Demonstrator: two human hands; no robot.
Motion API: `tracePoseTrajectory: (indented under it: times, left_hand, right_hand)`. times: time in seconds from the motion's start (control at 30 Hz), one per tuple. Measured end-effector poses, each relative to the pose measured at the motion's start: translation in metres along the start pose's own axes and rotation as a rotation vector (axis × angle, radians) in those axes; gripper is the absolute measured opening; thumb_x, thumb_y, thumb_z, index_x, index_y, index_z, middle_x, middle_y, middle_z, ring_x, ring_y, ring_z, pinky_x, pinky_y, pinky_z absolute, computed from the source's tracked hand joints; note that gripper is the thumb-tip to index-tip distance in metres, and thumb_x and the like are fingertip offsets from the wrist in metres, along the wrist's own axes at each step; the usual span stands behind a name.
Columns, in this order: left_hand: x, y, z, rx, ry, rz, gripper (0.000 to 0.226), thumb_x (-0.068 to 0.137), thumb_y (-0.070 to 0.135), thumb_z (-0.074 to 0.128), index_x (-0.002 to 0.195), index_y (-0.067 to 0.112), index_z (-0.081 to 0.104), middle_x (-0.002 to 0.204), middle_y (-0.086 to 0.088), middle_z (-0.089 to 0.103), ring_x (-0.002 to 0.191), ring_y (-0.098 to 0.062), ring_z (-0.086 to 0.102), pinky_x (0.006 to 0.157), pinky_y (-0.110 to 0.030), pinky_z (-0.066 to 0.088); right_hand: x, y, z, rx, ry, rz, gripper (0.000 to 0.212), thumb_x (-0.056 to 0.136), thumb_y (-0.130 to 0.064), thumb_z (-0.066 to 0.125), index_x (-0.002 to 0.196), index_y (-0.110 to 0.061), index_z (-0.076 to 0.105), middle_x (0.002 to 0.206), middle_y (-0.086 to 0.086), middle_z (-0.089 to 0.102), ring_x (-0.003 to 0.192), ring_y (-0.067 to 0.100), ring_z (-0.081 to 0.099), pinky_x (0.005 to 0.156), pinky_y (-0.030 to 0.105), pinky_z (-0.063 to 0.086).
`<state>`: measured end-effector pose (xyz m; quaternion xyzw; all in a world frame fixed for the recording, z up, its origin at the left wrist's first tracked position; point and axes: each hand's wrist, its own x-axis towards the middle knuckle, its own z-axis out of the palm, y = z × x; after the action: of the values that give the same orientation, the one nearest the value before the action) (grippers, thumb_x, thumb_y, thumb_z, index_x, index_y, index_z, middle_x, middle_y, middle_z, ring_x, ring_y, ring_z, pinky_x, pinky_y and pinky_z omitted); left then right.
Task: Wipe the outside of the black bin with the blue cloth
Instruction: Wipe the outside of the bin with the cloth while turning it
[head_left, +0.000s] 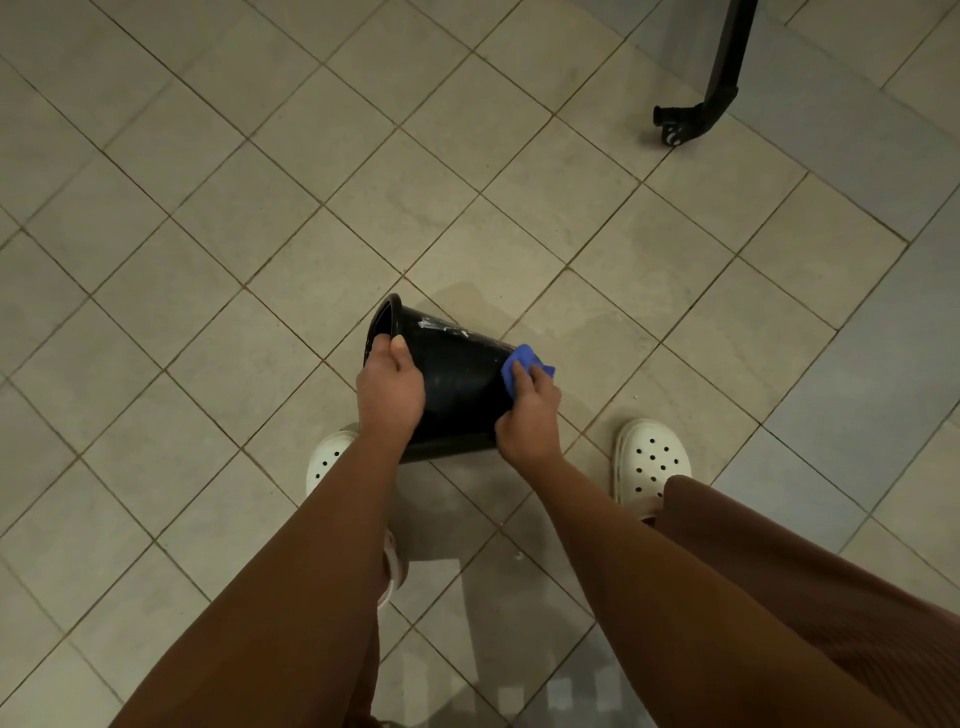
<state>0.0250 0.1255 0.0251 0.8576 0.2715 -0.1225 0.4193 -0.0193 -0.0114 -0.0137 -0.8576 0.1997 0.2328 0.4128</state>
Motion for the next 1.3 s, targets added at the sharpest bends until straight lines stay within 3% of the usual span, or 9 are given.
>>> tracePoseTrajectory:
  times: [0.1,0.27,0.43,0.53,0.67,0.73,0.83,1.07,1.3]
  left_hand:
    - [-0.001,-0.002,-0.002,-0.001,0.005,0.003,0.037,0.108,0.029,0.028,0.124,0.005,0.052,0.105,-0.016,0.062,0.102,-0.032,0.060,0.092,-0.047,0.051]
    - [-0.005,-0.001,-0.002,0.050,0.008,0.075,0.034,0.108,0.026,0.030,0.127,0.008,0.051,0.081,0.001,0.052,0.080,-0.019,0.053,0.077,-0.036,0.046]
    - [-0.001,0.001,-0.001,0.052,-0.005,0.090,0.033,0.107,0.025,0.030,0.125,0.007,0.051,0.094,-0.007,0.054,0.091,-0.026,0.055,0.080,-0.036,0.047]
    - [-0.002,-0.002,-0.001,0.033,0.007,0.075,0.032,0.107,0.025,0.030,0.122,0.007,0.052,0.089,-0.006,0.056,0.089,-0.027,0.057,0.080,-0.038,0.050]
    - [-0.007,0.001,0.000,0.077,-0.012,0.113,0.031,0.108,0.024,0.030,0.122,0.007,0.051,0.075,0.007,0.046,0.072,-0.010,0.050,0.063,-0.025,0.038]
    - [-0.007,0.003,0.001,0.089,-0.016,0.119,0.031,0.108,0.024,0.030,0.123,0.008,0.051,0.074,0.010,0.044,0.070,-0.008,0.047,0.064,-0.026,0.036]
    - [-0.005,0.003,0.001,0.087,-0.006,0.105,0.029,0.107,0.024,0.030,0.117,0.006,0.051,0.074,0.006,0.045,0.074,-0.017,0.050,0.063,-0.028,0.035]
    - [-0.005,-0.001,0.002,0.083,0.020,0.099,0.031,0.107,0.023,0.030,0.114,0.002,0.051,0.073,0.002,0.046,0.067,-0.011,0.046,0.055,-0.019,0.032]
    - [-0.006,0.000,0.001,0.090,-0.005,0.105,0.028,0.107,0.023,0.031,0.114,0.006,0.052,0.072,0.005,0.047,0.065,-0.005,0.046,0.055,-0.019,0.032]
  right_hand:
    - [0.005,0.008,-0.001,-0.070,-0.052,-0.084,0.070,0.085,0.005,0.051,0.147,-0.012,0.024,0.153,0.009,0.017,0.141,0.025,0.013,0.116,0.033,0.015]
    - [0.016,0.012,-0.003,-0.032,-0.085,0.172,0.073,0.082,-0.002,0.056,0.145,-0.015,0.021,0.146,0.012,0.020,0.131,0.032,0.027,0.107,0.046,0.037]
    - [-0.005,-0.012,0.024,-0.134,0.057,0.027,0.078,0.079,-0.005,0.062,0.146,-0.013,0.022,0.147,0.012,0.021,0.135,0.029,0.022,0.114,0.040,0.026]
    - [0.006,-0.007,0.019,-0.208,0.008,-0.090,0.080,0.082,-0.002,0.059,0.148,-0.012,0.016,0.151,0.011,0.016,0.140,0.028,0.015,0.116,0.038,0.019]
    - [0.020,0.008,0.004,-0.169,-0.037,0.056,0.079,0.078,-0.003,0.062,0.146,-0.008,0.021,0.147,0.014,0.024,0.133,0.030,0.026,0.114,0.038,0.027]
    - [0.014,0.003,0.007,-0.148,-0.013,0.101,0.077,0.079,-0.005,0.061,0.145,-0.007,0.022,0.146,0.016,0.024,0.132,0.030,0.027,0.113,0.038,0.028]
    - [-0.002,-0.012,0.023,-0.153,0.069,0.017,0.079,0.080,-0.006,0.061,0.146,-0.008,0.019,0.149,0.015,0.020,0.136,0.030,0.022,0.115,0.039,0.024]
    - [-0.003,-0.007,0.020,-0.286,0.031,-0.283,0.082,0.084,0.000,0.057,0.150,-0.012,0.009,0.155,0.014,0.007,0.143,0.030,0.008,0.118,0.039,0.011]
    - [0.001,-0.034,0.020,-0.211,0.007,0.061,0.085,0.080,-0.011,0.065,0.147,-0.009,0.014,0.148,0.017,0.020,0.136,0.032,0.021,0.115,0.044,0.023]
